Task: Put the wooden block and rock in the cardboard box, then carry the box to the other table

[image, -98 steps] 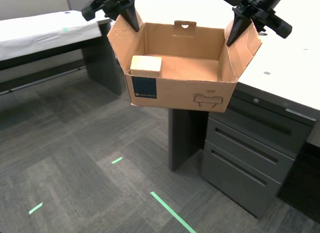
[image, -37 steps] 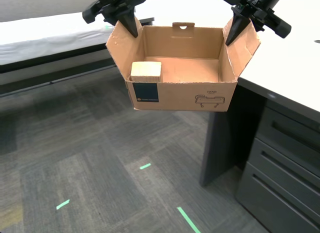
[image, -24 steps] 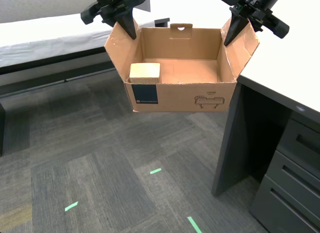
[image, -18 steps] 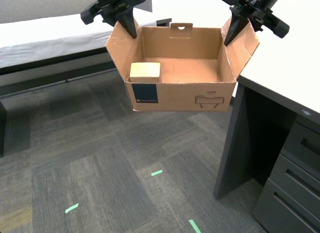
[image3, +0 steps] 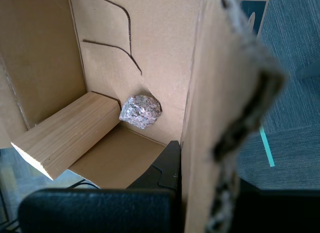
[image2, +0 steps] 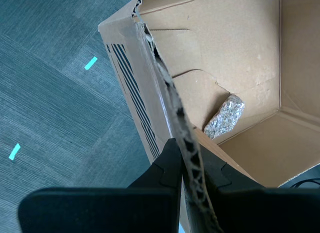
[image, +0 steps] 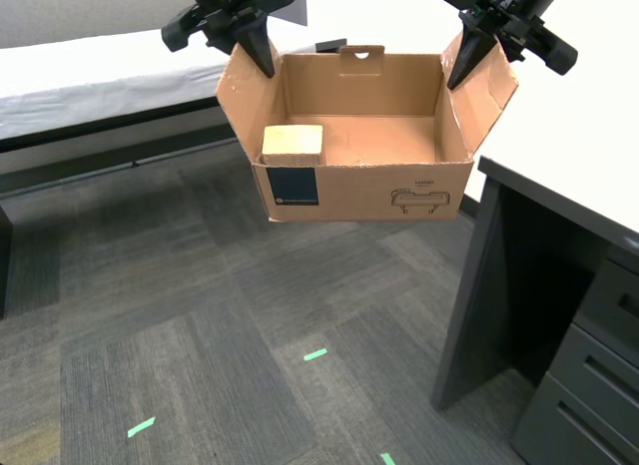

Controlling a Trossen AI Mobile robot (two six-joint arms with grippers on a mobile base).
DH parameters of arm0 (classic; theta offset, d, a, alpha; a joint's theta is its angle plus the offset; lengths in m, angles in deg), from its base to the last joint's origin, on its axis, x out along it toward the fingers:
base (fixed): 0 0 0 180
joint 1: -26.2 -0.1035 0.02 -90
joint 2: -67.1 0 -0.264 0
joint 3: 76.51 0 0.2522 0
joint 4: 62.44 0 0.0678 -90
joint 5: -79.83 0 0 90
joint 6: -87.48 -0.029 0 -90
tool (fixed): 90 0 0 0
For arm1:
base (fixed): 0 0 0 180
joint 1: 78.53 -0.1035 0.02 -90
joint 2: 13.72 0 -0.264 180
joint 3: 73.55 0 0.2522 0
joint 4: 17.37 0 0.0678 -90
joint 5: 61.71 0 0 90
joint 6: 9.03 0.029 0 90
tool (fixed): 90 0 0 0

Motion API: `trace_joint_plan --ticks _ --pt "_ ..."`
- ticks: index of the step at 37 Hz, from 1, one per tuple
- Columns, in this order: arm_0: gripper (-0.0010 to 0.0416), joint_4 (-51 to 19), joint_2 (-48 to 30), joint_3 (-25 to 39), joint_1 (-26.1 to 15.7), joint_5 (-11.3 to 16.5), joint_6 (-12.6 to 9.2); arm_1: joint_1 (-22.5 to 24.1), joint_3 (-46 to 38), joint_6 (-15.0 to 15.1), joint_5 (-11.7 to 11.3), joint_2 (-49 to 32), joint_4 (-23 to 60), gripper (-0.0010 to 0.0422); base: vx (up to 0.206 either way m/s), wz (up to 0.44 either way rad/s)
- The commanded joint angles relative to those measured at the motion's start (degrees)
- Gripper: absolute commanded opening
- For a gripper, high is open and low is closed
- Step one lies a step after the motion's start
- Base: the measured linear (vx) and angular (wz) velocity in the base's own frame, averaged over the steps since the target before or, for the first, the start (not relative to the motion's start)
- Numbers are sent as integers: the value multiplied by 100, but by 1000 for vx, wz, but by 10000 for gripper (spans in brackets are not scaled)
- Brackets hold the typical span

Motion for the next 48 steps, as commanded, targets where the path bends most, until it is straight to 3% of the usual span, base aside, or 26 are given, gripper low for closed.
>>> trace_joint_plan --ticks 1,5,9,15,21,35,48 --pt "-1 15 7 9 -20 170 -85 20 -9 212 254 0 -59 -1 89 128" --pt "-1 44 7 9 -20 168 -103 22 -9 389 254 0 -57 -1 91 134" --pt "-1 81 7 11 -20 168 -271 11 -9 485 251 0 -66 -1 86 146" --pt "-1 79 7 9 -20 168 -278 -24 -9 485 -136 0 -210 -1 72 157" --pt "-1 57 7 11 -20 168 -431 -28 -9 487 -138 0 -221 -1 59 177" --pt "-1 164 -7 9 -22 166 -428 -26 -9 284 -133 0 -214 -1 50 222" --pt "-1 164 -7 9 -24 166 -415 -24 -9 291 -131 2 -170 -1 62 285"
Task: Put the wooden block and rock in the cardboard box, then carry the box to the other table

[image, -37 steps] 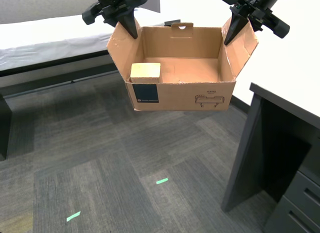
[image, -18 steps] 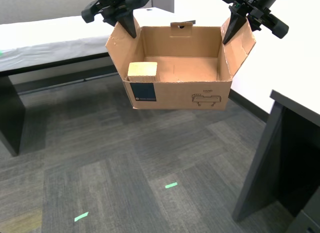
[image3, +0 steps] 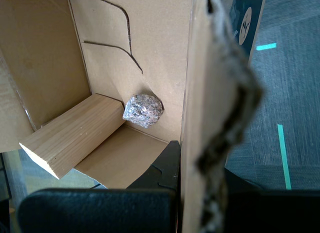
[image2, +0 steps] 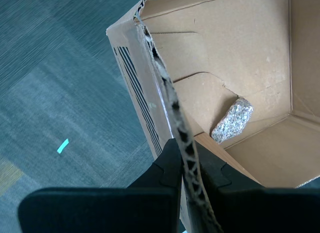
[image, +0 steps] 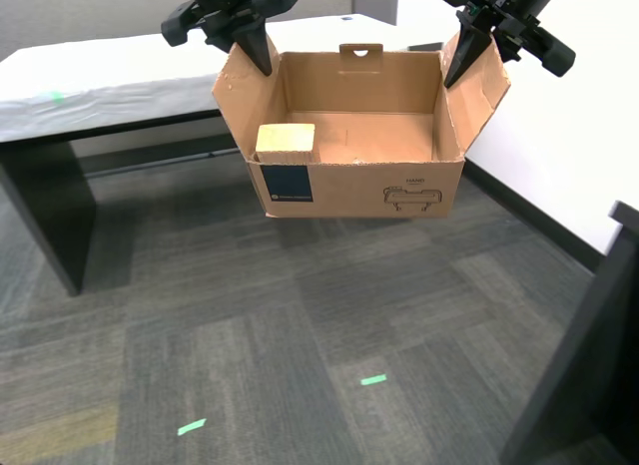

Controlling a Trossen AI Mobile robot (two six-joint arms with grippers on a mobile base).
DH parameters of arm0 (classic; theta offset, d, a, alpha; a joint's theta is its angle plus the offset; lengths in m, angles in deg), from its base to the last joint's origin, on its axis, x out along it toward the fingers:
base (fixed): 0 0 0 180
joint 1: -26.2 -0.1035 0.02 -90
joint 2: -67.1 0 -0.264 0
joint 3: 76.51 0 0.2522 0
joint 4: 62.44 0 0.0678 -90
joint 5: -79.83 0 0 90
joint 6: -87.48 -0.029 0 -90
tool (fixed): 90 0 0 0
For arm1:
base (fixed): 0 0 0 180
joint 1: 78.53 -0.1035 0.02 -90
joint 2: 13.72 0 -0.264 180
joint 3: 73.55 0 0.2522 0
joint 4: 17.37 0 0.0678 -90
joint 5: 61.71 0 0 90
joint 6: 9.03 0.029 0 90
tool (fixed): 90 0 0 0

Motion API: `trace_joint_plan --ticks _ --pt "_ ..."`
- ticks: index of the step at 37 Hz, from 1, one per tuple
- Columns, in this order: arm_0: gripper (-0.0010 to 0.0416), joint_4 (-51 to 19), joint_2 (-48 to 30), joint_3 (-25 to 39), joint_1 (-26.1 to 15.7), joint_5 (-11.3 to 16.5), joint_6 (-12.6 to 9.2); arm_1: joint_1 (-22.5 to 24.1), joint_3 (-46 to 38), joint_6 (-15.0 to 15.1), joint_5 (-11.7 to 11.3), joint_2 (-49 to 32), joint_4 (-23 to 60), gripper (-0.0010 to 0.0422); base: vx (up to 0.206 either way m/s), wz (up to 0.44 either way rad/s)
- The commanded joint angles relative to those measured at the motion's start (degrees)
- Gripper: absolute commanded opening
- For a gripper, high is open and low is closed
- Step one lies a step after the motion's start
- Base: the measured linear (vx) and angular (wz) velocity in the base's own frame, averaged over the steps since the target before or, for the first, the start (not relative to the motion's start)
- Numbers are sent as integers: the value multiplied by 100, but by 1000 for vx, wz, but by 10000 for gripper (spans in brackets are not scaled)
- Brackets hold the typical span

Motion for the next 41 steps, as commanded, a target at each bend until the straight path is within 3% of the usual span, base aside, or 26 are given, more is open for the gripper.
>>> trace_joint_plan --ticks 1,6,14,26,41 --pt "-1 52 -2 11 -17 160 -20 20 -9 44 175 2 0 -1 58 238" --pt "-1 48 -2 11 -17 160 -17 22 -9 63 175 2 7 -1 46 171" --pt "-1 57 -2 9 -13 157 236 22 -9 13 173 2 4 -1 28 88" --pt "-1 57 -2 11 -13 157 234 24 -9 -61 175 2 0 -1 22 18" --pt "-1 52 -2 9 -17 160 223 26 -9 151 175 2 -2 -1 46 29"
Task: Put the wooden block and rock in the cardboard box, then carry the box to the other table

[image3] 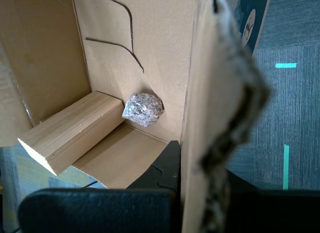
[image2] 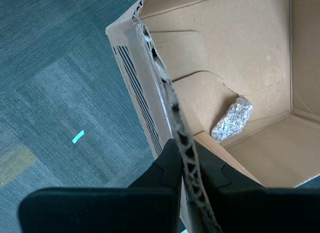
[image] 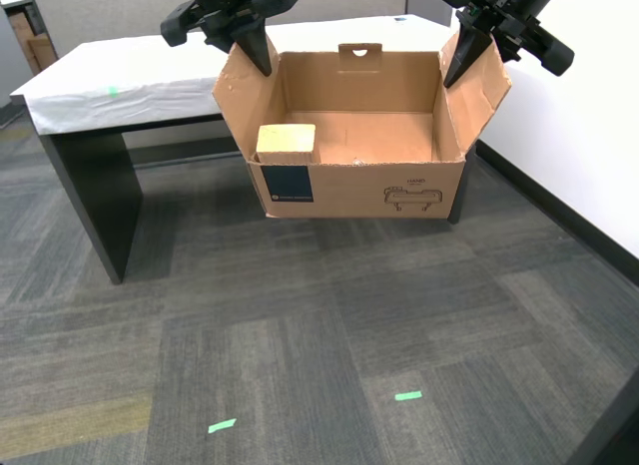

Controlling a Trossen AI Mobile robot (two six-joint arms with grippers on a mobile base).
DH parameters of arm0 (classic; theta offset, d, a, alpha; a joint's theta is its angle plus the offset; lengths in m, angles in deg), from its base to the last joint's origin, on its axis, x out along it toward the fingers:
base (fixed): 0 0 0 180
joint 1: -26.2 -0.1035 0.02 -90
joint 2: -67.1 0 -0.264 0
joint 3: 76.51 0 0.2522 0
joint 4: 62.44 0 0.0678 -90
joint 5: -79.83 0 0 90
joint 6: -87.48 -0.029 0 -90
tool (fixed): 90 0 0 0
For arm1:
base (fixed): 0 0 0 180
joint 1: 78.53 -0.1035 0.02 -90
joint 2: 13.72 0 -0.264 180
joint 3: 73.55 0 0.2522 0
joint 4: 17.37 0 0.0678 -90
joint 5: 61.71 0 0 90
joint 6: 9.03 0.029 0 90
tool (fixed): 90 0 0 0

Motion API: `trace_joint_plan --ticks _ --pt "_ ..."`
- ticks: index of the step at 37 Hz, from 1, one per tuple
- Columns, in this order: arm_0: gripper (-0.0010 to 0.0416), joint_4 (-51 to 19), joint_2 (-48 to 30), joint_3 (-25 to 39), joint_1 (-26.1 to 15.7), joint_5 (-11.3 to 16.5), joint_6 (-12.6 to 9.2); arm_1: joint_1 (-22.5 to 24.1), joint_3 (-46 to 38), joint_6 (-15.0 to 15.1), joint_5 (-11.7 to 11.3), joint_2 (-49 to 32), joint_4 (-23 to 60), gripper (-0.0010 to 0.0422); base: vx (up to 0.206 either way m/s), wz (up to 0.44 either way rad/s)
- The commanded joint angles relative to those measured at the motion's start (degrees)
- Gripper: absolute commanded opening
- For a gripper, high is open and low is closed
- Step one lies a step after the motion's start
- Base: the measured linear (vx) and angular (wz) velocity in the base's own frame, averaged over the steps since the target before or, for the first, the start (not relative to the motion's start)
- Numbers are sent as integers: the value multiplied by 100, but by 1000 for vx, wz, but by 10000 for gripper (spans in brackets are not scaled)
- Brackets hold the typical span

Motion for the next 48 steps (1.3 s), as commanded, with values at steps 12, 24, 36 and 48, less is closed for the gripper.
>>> trace_joint_plan --ticks 12,24,36,48 --pt "-1 42 -2 9 -15 153 -17 28 -9 264 177 2 114 -1 79 43" --pt "-1 20 -2 9 -15 155 -11 68 -9 72 179 2 146 -1 77 29" --pt "-1 15 -2 9 -9 155 146 92 -7 -109 323 2 319 -1 64 -2" --pt "-1 -17 -2 9 -9 155 323 315 238 -260 323 2 350 -1 76 -17"
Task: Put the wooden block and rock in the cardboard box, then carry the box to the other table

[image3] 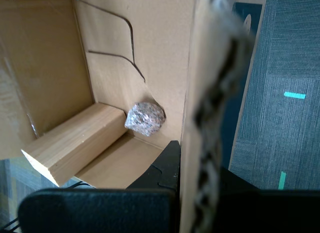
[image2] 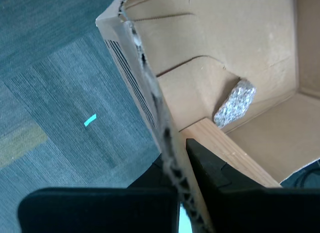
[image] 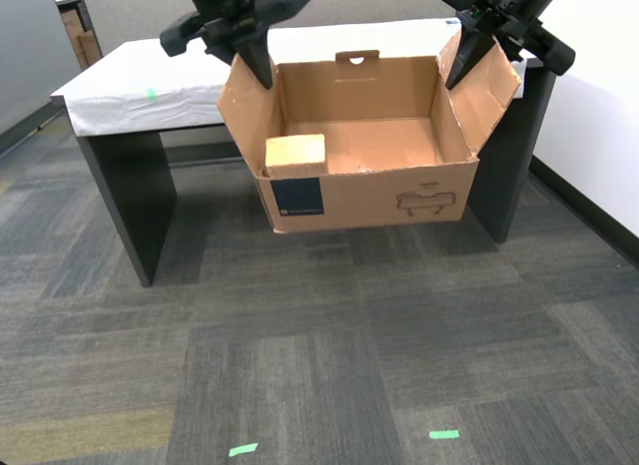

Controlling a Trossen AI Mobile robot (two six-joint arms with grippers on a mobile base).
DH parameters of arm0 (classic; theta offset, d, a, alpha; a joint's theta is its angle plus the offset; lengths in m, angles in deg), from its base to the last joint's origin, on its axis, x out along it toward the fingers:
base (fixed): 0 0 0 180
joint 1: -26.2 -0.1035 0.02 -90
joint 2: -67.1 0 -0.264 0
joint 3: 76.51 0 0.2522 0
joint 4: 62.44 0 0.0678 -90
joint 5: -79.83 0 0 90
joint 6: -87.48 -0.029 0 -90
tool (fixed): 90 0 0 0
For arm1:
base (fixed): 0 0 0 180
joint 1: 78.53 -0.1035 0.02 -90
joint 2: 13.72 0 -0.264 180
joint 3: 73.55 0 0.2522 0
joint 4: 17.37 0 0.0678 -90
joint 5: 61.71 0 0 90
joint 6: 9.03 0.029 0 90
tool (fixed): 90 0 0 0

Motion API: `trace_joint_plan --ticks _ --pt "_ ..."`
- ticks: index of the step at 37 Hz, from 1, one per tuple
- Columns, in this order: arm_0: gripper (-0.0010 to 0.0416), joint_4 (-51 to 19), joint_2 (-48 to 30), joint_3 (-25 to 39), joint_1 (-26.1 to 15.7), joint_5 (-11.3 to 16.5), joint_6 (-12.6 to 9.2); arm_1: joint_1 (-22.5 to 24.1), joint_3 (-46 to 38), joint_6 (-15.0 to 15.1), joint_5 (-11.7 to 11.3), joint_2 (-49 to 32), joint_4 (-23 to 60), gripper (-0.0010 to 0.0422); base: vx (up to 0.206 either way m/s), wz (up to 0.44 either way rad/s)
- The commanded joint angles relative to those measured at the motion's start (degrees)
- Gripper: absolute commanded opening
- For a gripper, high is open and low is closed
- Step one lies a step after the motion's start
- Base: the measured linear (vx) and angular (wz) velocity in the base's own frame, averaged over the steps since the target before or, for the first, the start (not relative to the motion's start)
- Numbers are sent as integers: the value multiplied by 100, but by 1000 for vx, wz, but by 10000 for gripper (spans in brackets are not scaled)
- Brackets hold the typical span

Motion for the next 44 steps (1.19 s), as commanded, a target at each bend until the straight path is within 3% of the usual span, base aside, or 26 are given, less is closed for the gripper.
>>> trace_joint_plan --ticks 1,5,21,26,44 --pt "-1 35 -2 11 -11 164 133 107 96 -17 254 0 0 -1 109 -18" --pt "-1 -87 -2 13 -11 164 286 192 127 -50 254 2 129 -1 121 -24" --pt "-1 -433 0 11 -13 164 553 286 444 -57 227 125 44 -1 170 -32" --pt "-1 -428 0 11 -13 166 560 284 667 -162 227 162 -155 -1 193 -46" --pt "-1 -509 0 11 -13 162 597 269 761 -26 267 197 -667 -1 176 -33"
